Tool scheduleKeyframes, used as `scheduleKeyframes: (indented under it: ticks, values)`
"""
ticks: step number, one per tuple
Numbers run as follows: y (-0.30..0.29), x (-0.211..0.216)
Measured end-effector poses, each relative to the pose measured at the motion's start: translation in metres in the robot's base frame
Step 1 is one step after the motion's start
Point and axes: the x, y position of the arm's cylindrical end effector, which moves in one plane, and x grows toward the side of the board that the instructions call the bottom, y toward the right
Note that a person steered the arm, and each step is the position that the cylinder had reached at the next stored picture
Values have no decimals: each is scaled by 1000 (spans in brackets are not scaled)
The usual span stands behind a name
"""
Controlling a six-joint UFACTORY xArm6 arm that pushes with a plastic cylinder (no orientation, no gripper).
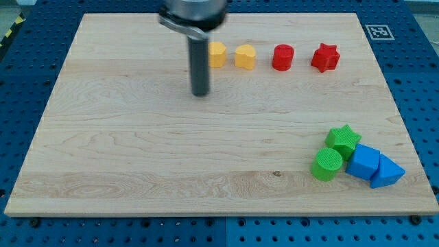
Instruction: Point your arm to the red star
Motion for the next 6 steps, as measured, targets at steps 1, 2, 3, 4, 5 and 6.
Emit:
scheduleKeyframes:
  ticks: [1, 2, 3, 4, 5, 6]
  values:
    - [-26, -68]
    - [24, -108]
    - [87, -111]
    - [160, -111]
    - [184, -109]
    - [215, -109]
